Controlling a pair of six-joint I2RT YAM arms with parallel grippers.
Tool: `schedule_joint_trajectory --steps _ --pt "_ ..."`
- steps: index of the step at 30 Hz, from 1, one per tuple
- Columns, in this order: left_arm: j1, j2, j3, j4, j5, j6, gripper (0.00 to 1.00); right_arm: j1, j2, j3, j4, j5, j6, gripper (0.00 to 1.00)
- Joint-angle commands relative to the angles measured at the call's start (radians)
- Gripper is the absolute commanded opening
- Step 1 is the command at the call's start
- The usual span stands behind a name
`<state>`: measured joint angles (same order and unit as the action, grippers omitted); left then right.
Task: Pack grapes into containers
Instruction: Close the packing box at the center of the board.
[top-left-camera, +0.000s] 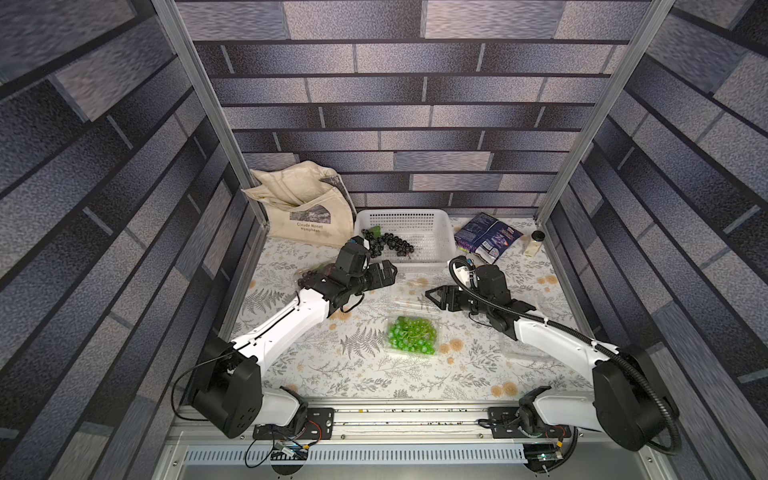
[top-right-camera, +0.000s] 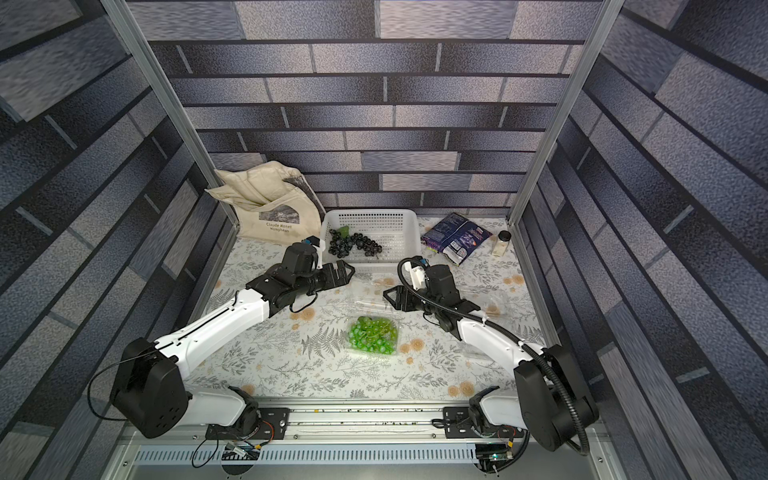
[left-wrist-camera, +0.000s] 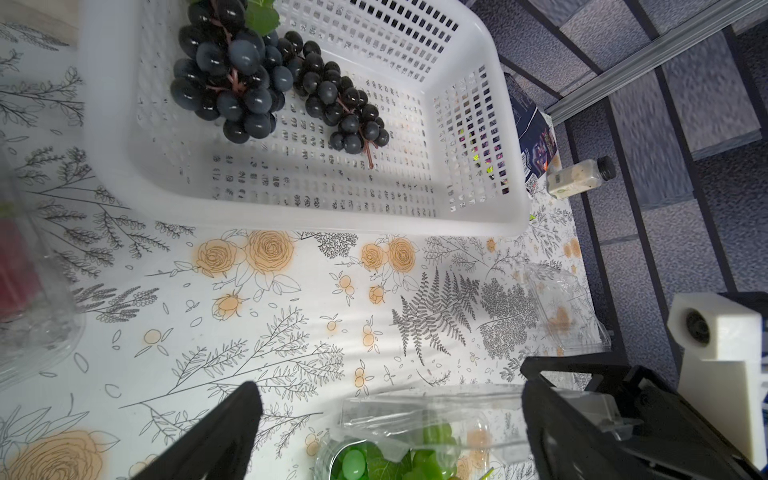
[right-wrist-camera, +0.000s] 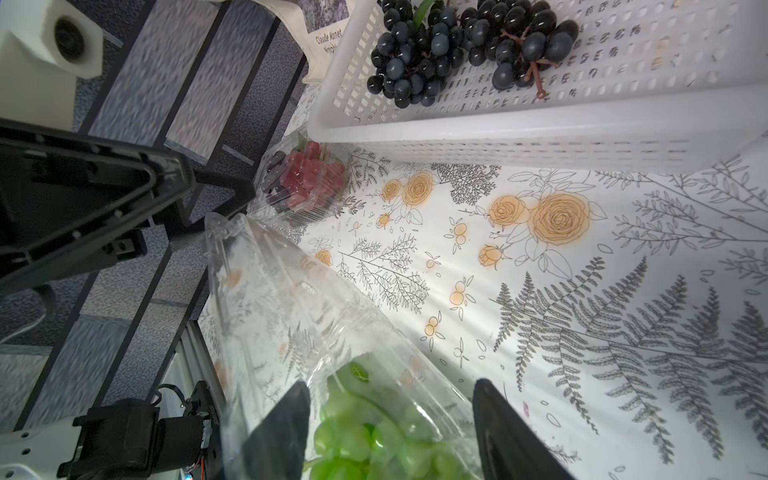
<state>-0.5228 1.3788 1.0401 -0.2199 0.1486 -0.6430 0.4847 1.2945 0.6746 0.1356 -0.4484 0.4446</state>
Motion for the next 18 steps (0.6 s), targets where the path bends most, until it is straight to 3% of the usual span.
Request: schedule_joint_trajectory --steps 1,18 --pt "0.000 -0.002 0.056 -0.064 -0.007 0.043 1.00 0.017 -0.031 0.029 -0.057 -0.041 -0.029 0.64" --pt "-0.089 0.091 0.129 -0.160 0.032 0.110 1.00 0.051 -0.139 0.028 -0.203 -0.012 -0.067 0.66"
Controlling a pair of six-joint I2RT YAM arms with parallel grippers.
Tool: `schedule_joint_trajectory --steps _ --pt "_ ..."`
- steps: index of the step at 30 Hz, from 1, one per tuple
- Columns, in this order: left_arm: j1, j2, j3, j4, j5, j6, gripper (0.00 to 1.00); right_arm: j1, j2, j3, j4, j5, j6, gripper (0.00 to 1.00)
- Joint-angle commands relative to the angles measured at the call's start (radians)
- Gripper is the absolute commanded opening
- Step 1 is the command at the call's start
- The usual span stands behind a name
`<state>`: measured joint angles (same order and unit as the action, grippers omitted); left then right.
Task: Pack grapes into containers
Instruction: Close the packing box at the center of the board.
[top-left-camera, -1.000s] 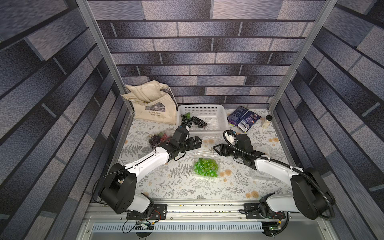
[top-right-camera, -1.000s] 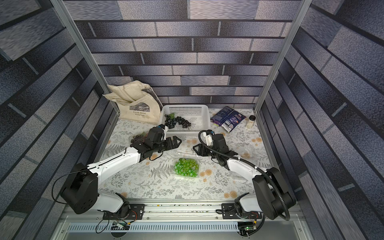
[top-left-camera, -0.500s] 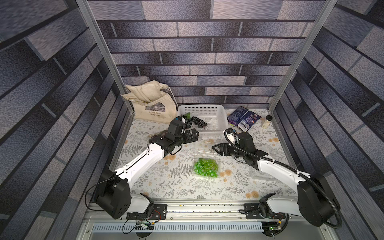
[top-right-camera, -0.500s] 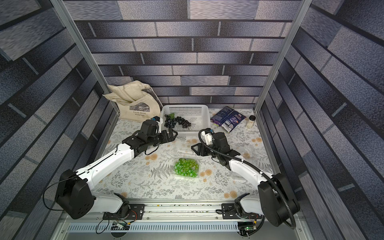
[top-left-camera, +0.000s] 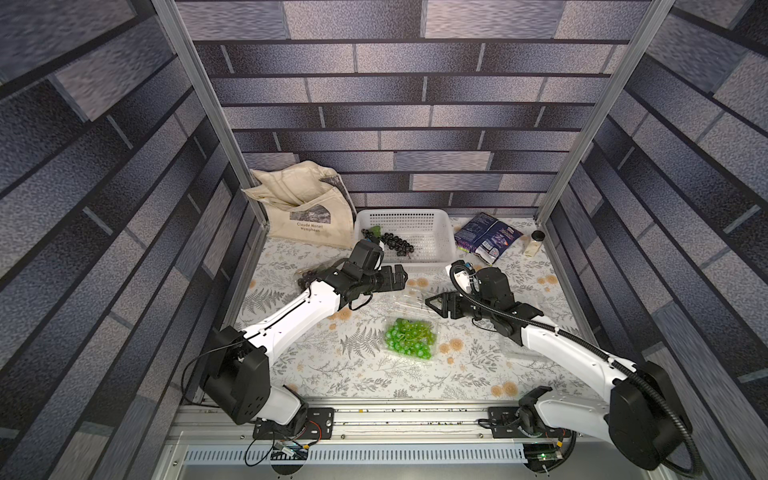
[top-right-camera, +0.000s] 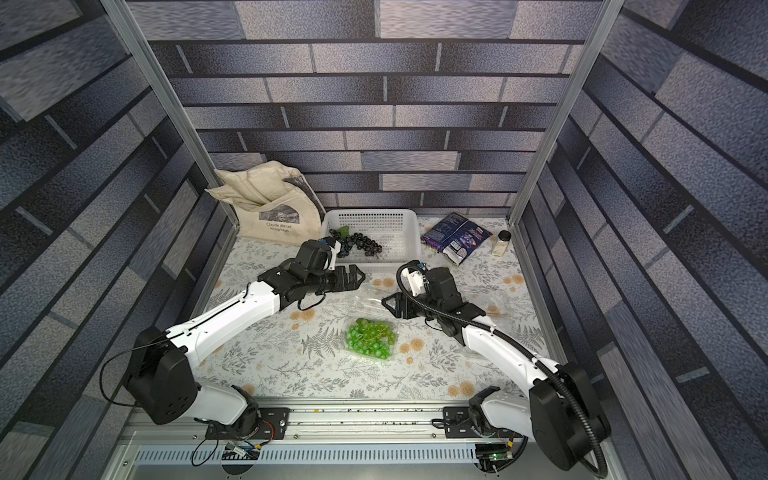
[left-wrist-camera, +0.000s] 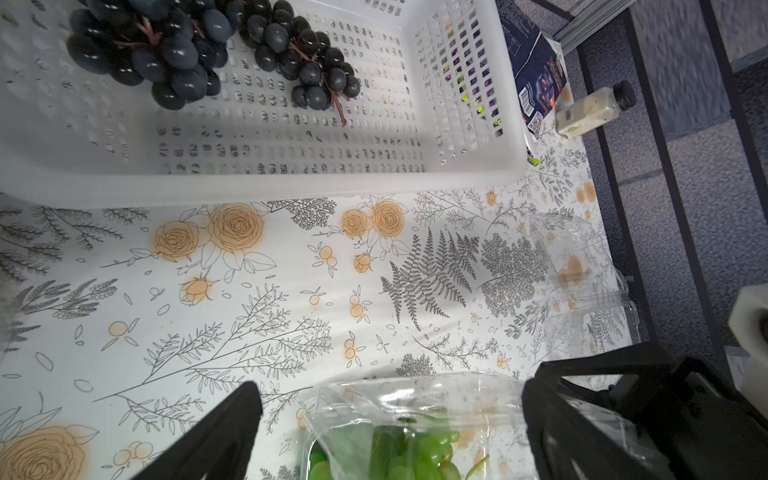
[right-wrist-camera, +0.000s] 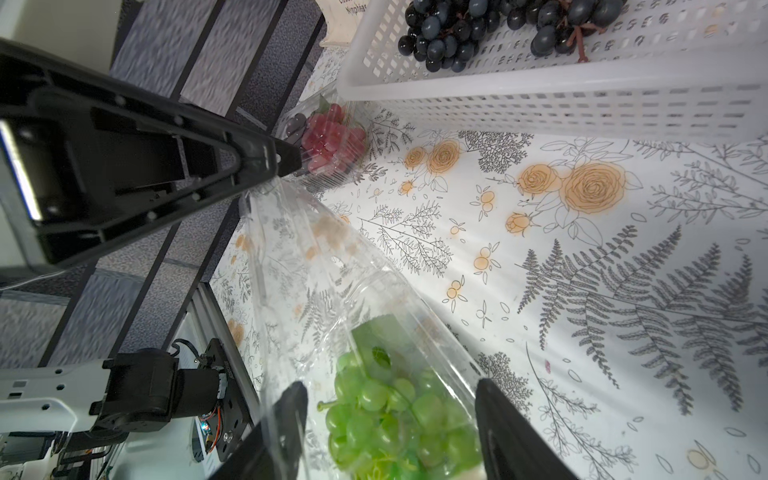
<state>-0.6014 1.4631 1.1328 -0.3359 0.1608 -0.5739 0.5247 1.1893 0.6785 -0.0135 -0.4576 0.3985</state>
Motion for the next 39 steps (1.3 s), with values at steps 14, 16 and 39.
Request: schedule_joint_trajectory --steps 14,16,39 --pt "-0.072 0.000 0.019 -0.067 0.045 0.060 1.00 0.042 -0.163 0.048 -0.222 0.017 -0.039 0.68" --pt "-0.086 0.000 0.017 -0.073 0.046 0.062 1.00 0.050 -0.192 0.050 -0.253 0.025 -0.039 0.68" --pt "-0.228 -0.056 -0.089 -0.115 -0.003 0.035 1.00 0.296 -0.361 0.043 -0.566 0.225 0.009 0.61"
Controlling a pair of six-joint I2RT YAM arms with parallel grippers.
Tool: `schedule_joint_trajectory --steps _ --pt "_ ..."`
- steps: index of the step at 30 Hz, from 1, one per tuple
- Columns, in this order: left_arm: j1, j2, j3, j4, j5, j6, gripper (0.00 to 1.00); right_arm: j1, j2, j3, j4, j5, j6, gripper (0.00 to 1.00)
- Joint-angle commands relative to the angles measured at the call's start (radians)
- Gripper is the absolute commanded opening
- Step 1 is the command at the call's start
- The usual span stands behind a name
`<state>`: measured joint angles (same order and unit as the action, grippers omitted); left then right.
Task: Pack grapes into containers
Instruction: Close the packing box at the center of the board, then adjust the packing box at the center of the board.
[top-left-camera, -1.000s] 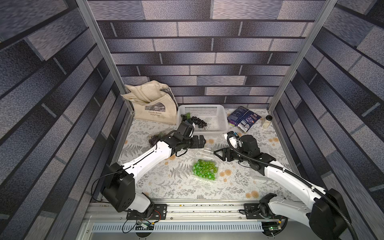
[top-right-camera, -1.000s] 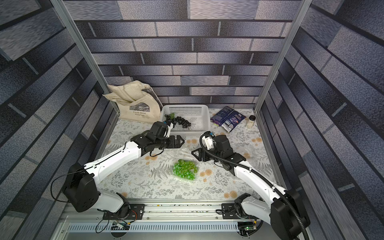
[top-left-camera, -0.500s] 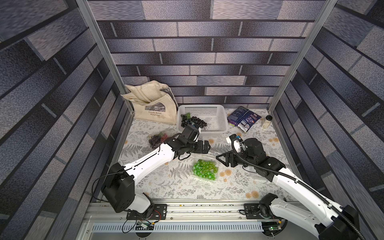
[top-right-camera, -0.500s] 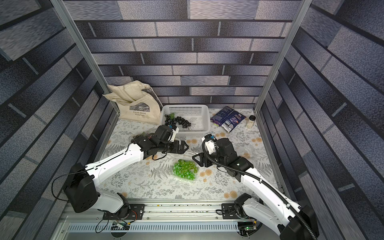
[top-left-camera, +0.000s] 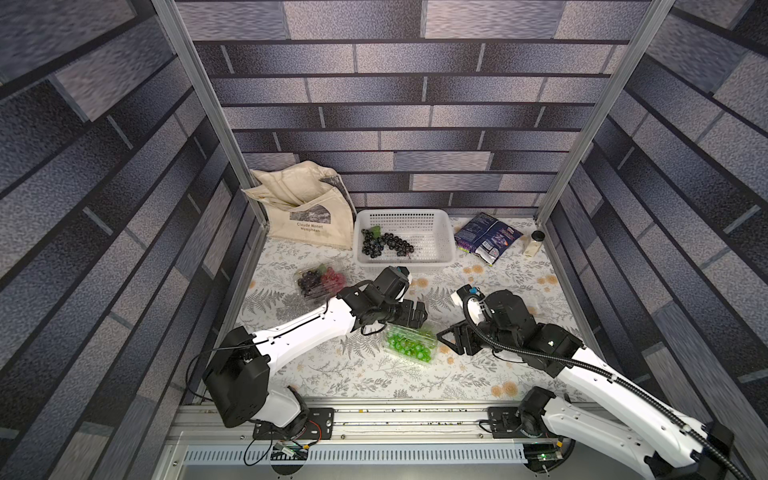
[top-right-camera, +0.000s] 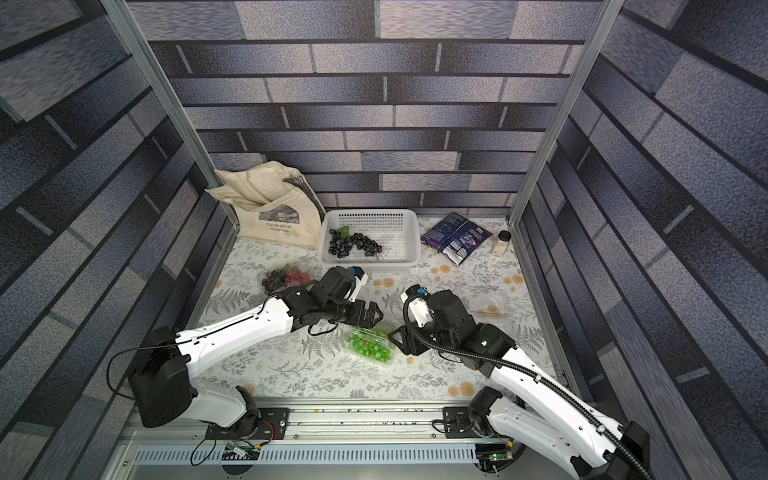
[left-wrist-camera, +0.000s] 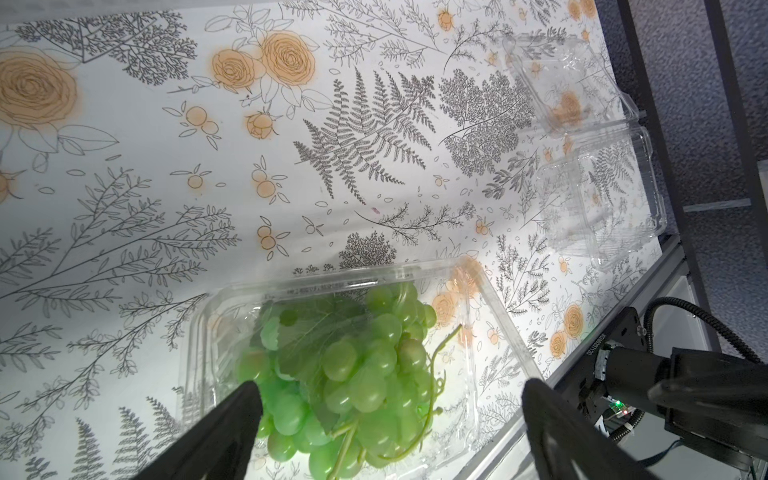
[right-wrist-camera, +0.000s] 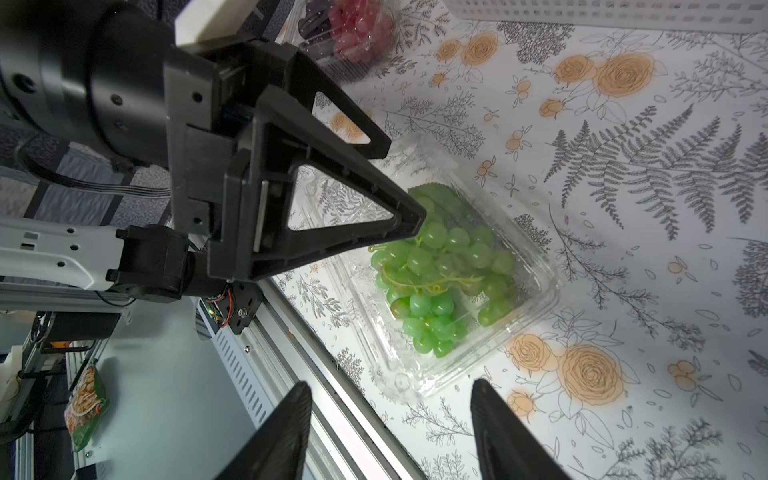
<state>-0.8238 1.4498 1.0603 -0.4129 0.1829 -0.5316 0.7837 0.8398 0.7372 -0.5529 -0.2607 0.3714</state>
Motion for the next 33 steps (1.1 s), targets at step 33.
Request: schedule_joint_trajectory --steps 33 --pt "-0.021 -0.029 -0.073 -0.112 -0.055 -0.114 1.00 0.341 0.233 -0.265 0.369 0.222 0.413 0.32"
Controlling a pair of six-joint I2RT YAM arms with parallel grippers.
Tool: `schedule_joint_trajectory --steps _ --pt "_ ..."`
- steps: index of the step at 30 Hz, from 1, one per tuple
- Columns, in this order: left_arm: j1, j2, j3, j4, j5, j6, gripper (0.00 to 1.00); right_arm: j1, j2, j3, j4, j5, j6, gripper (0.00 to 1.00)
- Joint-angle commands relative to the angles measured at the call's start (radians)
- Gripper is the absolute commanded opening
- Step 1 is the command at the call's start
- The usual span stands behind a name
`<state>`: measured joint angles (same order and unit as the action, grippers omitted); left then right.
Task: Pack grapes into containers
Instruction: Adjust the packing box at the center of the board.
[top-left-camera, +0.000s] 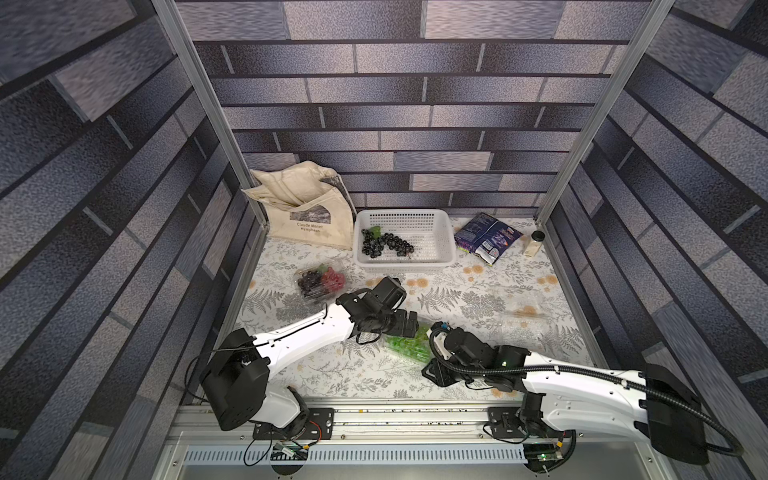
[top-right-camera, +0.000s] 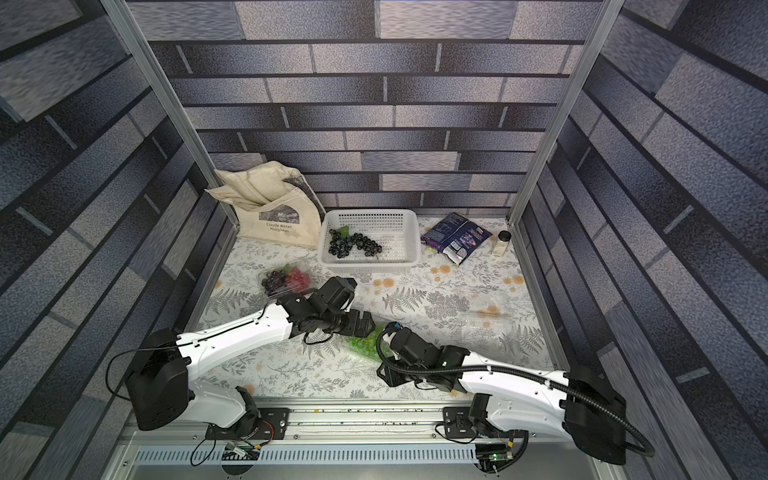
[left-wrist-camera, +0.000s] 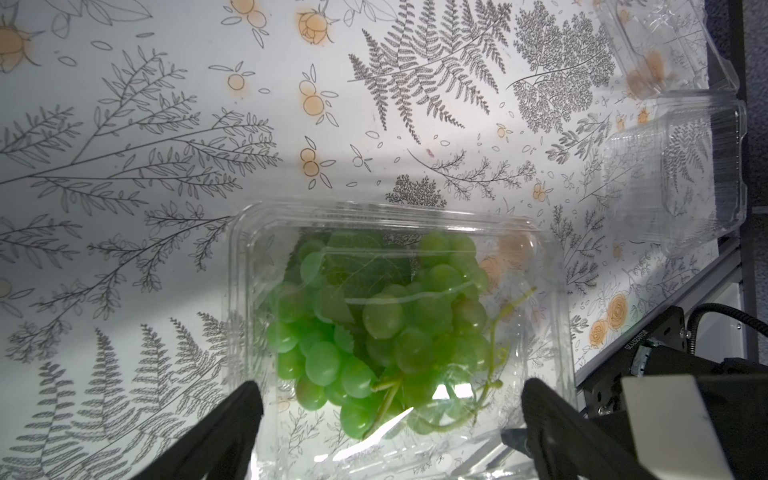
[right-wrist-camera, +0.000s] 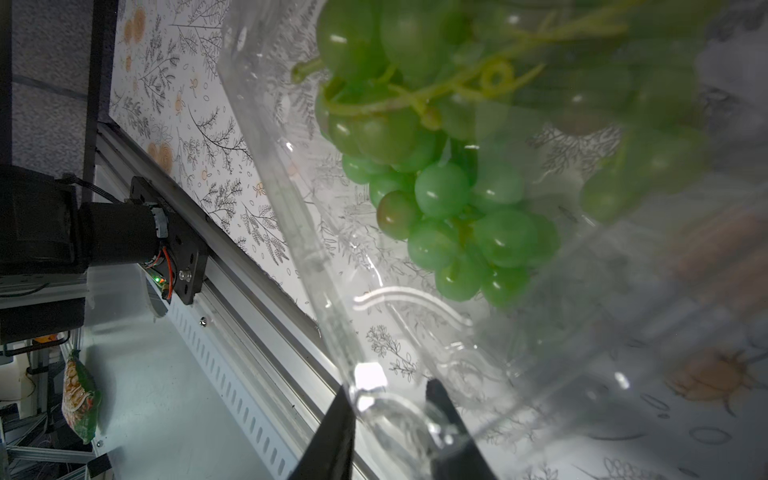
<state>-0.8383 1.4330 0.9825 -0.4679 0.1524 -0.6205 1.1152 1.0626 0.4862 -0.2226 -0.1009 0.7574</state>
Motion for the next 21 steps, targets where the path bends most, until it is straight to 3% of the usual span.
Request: schedule_joint_trajectory --steps 1,13,21 --pt "-0.007 -0.011 0.009 -0.063 -0.028 -0.028 1.00 0.009 0.015 -0.017 0.047 0.076 0.031 0.33" --pt "0.000 0.024 0.044 -0.081 -0.043 -0.034 1.00 -0.007 0.133 0.015 0.130 0.183 -0.003 0.34" --pt "0.020 0.023 0.048 -0.072 -0.054 -0.045 1.00 -0.072 0.185 0.054 0.144 0.176 -0.065 0.34"
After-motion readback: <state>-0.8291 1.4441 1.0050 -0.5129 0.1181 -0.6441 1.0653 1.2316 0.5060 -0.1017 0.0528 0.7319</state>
